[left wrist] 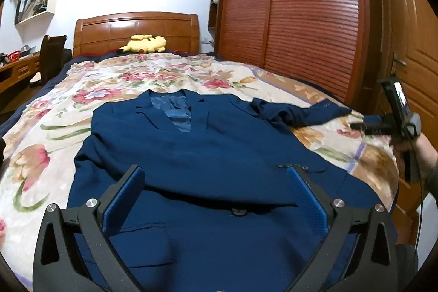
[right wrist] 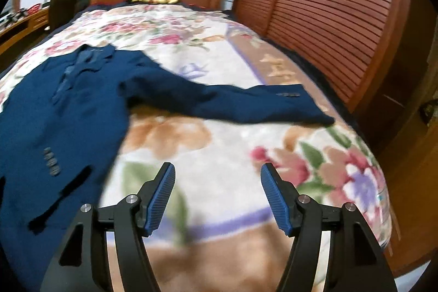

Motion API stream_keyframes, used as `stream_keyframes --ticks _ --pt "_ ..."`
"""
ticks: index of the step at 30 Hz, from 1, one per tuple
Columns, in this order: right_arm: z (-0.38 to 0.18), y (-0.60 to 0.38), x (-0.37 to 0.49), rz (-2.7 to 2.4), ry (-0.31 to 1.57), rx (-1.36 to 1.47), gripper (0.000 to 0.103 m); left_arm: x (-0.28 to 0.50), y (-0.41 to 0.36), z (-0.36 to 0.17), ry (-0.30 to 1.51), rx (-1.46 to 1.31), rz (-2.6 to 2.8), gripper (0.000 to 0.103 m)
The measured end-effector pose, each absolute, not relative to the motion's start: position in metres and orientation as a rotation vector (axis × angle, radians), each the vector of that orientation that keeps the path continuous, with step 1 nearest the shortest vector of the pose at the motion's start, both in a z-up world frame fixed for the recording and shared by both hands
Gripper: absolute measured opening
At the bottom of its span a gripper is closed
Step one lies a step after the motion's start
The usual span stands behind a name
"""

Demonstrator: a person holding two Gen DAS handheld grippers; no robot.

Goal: Fold large clothes
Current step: 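Move the right tool to the buttoned sleeve cuff and grasp it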

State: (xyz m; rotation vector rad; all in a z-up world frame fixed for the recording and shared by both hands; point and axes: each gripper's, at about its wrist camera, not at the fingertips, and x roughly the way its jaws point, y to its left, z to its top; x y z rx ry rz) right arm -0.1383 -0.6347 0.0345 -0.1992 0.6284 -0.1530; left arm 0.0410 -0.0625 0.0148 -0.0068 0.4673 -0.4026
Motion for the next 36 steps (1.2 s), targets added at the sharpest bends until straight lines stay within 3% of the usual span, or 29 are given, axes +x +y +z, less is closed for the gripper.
stream_keyframes --ticks 21,33,35,36 --pt "0.016 -0.737 0.010 -0.257 0.684 0.147 0.067 0.049 -0.079 0.004 0.526 0.040 -0.417 0.103" --pt "0.002 -0.730 0.045 -0.316 0.739 0.063 0.067 0.049 -0.081 0.002 0.538 0.050 -0.414 0.103" --pt "-0.001 -0.725 0.048 -0.313 0.741 0.035 0.057 0.049 -0.082 0.002 0.537 0.056 -0.412 0.103" --pt "-0.002 -0.723 0.050 -0.303 0.745 0.024 0.044 0.048 -0.082 0.001 0.537 0.058 -0.410 0.103"
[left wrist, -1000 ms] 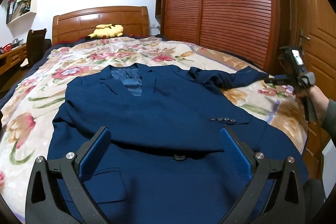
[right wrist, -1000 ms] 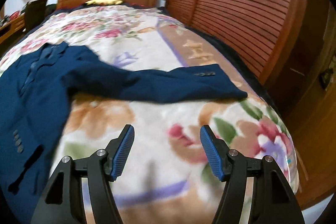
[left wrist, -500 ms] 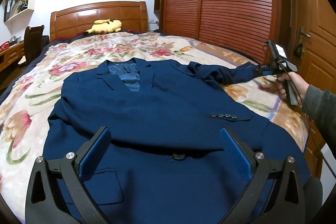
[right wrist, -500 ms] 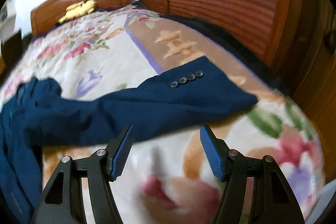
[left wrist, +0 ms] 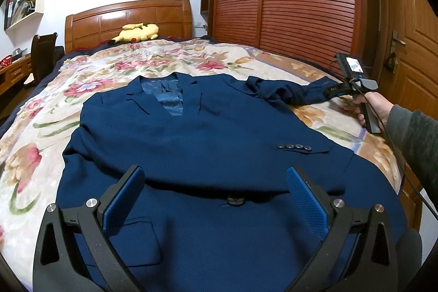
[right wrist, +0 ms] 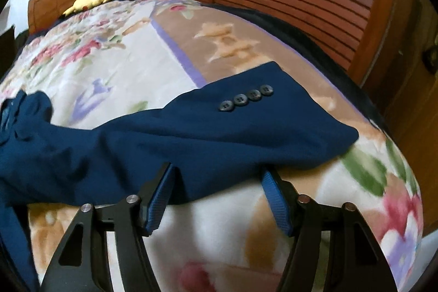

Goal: Fold large clothes
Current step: 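Move the right tool to the buttoned sleeve cuff and grasp it, then lift the sleeve and fold it across the jacket front with the right tool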

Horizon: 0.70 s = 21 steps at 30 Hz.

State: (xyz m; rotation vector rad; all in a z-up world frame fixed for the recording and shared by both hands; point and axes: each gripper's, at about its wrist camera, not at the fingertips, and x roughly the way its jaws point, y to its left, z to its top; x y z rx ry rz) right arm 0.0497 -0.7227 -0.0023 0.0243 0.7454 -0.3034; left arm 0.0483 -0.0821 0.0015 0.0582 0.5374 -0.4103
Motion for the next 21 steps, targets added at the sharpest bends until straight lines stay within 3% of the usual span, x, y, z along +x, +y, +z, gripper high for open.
stream_keyframes --ticks 1,3,4,21 --pt "-0.003 -0.720 0.049 -0.295 0.749 0.015 0.029 0.049 -0.082 0.001 0.538 0.059 -0.409 0.103" --pt "-0.001 -0.717 0.048 -0.272 0.756 -0.005 0.011 0.048 -0.082 0.001 0.539 0.061 -0.406 0.103" --pt "0.000 -0.714 0.046 -0.265 0.755 -0.023 0.009 0.048 -0.082 0.001 0.539 0.061 -0.406 0.103" --pt "0.086 -0.624 -0.045 -0.107 0.562 -0.256 0.006 0.046 -0.079 0.000 0.544 0.062 -0.388 0.103"
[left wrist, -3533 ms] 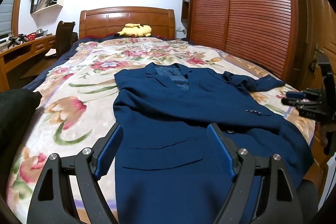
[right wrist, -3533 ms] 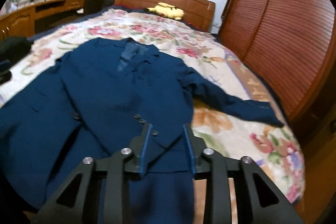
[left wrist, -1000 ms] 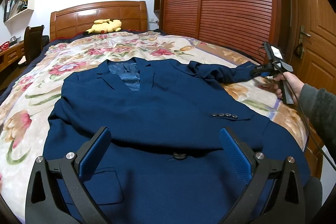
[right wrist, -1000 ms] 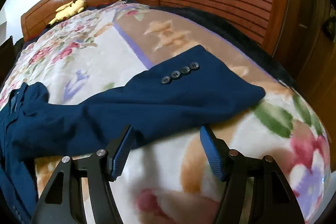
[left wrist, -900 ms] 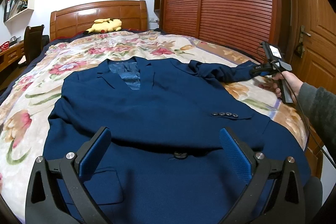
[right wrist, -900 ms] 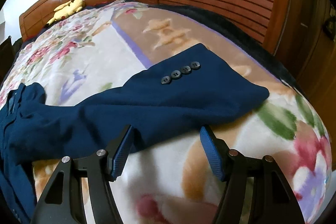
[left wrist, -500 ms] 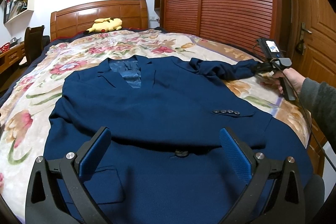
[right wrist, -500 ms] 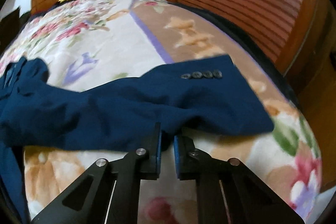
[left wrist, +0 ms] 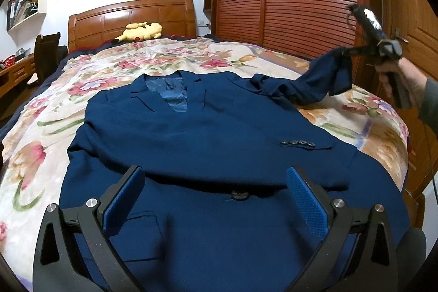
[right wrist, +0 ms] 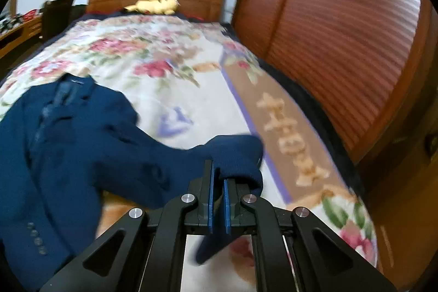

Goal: Fold large clothes
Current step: 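Lift the sleeve and fold it across the jacket front with the right tool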

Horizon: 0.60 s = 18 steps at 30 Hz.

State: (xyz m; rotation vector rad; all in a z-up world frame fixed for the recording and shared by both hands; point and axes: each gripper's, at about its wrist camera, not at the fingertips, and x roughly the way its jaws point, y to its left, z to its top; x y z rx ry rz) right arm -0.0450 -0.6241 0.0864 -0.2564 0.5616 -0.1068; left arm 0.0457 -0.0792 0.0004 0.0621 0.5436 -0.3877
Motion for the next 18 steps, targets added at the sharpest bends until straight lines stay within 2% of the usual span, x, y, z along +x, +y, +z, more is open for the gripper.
stream_keyframes --ticks 18 --pt "0.111 -0.487 -0.145 0.221 0.386 -0.447 0.006 0.030 -0.039 0.013 0.506 0.040 -0.337 0.103"
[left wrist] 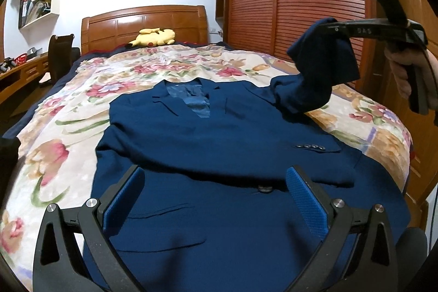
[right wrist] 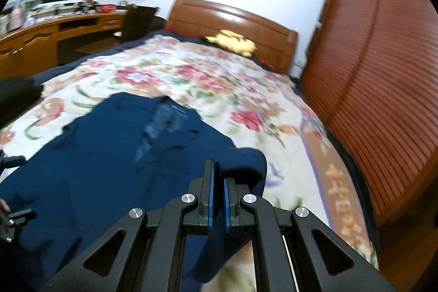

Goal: Fold large clothes
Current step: 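Lift the sleeve and fold it across the jacket front with the right tool, then open the right tool and withdraw it from the folded sleeve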

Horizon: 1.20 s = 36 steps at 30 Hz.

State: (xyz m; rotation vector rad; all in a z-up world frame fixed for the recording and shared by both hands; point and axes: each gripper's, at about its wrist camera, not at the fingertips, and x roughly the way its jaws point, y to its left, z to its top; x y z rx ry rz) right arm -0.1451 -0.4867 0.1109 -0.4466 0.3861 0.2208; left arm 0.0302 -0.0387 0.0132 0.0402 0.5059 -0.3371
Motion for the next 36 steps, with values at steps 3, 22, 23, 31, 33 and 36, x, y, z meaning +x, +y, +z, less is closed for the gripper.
stream_keyframes --ticks 3,22,23,31,33,36 --pt "0.111 -0.474 -0.167 0.267 0.351 -0.458 0.006 0.028 -0.030 0.017 0.496 0.032 -0.328 0.103" --pt "0.059 -0.440 -0.194 0.430 0.495 -0.489 0.006 0.025 0.014 0.020 0.483 -0.008 -0.269 0.103" --pt "0.056 -0.439 -0.192 0.436 0.511 -0.487 0.006 0.026 0.015 0.020 0.484 -0.008 -0.266 0.103" --pt "0.047 -0.422 -0.165 0.432 0.662 -0.455 0.026 0.025 0.019 0.019 0.481 -0.010 -0.260 0.103" --pt "0.044 -0.417 -0.170 0.457 0.668 -0.457 0.034 0.026 0.021 0.019 0.483 -0.013 -0.258 0.103" --pt "0.042 -0.416 -0.173 0.470 0.681 -0.447 0.040 0.026 0.021 0.018 0.484 -0.014 -0.255 0.103"
